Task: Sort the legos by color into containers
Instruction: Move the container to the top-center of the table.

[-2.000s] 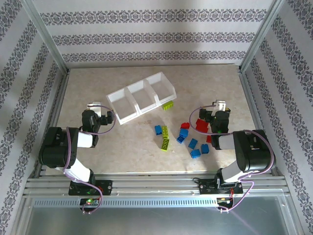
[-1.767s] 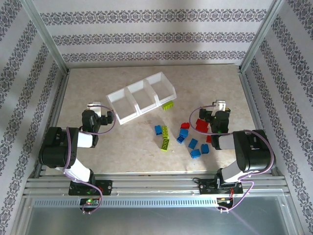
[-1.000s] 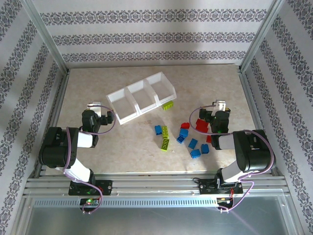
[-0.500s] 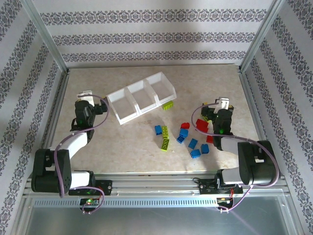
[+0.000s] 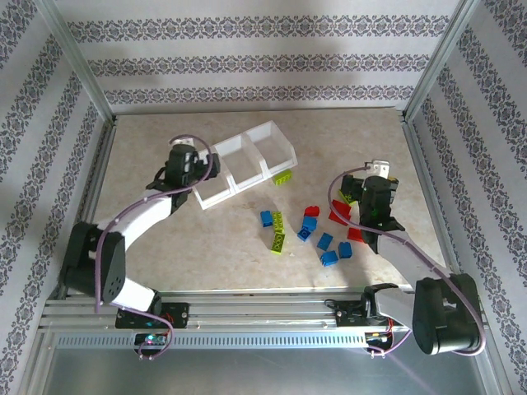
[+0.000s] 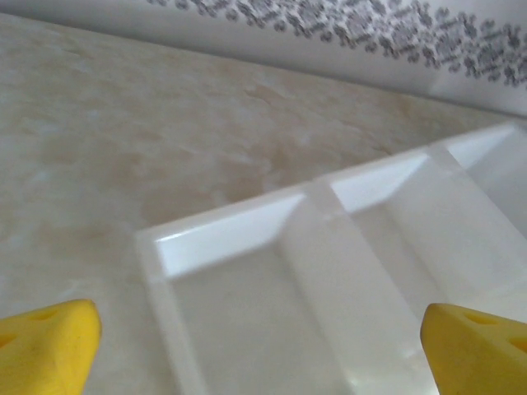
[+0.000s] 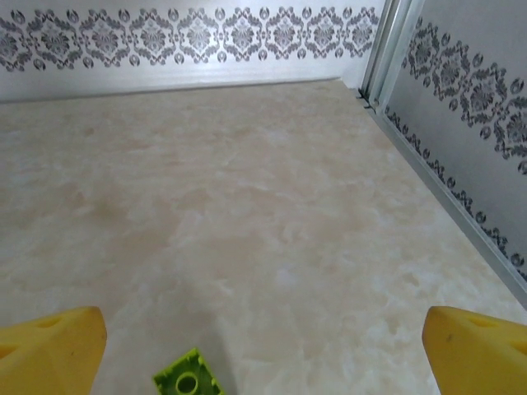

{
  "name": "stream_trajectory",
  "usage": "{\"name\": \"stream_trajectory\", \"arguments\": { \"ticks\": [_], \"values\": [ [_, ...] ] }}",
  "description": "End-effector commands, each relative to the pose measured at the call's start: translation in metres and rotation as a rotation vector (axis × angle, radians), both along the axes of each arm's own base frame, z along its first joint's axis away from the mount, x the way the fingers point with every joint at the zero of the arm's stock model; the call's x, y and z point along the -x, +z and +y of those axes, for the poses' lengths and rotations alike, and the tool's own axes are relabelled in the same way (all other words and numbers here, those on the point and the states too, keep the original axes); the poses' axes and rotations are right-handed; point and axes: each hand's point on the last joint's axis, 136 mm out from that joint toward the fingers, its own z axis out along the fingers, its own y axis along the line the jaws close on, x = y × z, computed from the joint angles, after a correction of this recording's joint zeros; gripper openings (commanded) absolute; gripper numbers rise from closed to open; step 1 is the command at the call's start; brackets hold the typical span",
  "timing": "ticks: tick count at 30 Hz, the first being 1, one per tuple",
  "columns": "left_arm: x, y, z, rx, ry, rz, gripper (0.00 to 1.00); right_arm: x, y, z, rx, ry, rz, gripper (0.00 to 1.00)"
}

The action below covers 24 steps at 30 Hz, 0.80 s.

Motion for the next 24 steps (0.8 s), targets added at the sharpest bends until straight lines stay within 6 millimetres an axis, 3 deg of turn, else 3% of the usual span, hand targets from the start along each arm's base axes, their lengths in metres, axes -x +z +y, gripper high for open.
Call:
{"name": "stream_trajectory", "arguments": {
  "ticks": [1, 7, 18, 24],
  "values": [
    [0.001, -0.029, -0.013, -0.036, 0.015, 0.128, 1.0, 0.012, 0.004, -0.003, -0.017, -0.05, 0.038, 0.98],
    [-0.019, -0.058, -0.048, -0.047, -0.044, 0.22, 0.97, 0.028, 0.014, 0.005, -0.022, -0.037, 0.048, 0.93],
    [-0.033, -0.091, -0.084, -0.034, -0.113, 0.296, 0.52, 0.05, 0.033, 0.014, -0.051, -0.016, 0.037, 0.86],
    [-0.025, -0.095, -0.1, -0.037, -0.147, 0.308, 0.42, 0.055, 0.035, 0.014, -0.052, -0.032, 0.028, 0.85]
  ]
}}
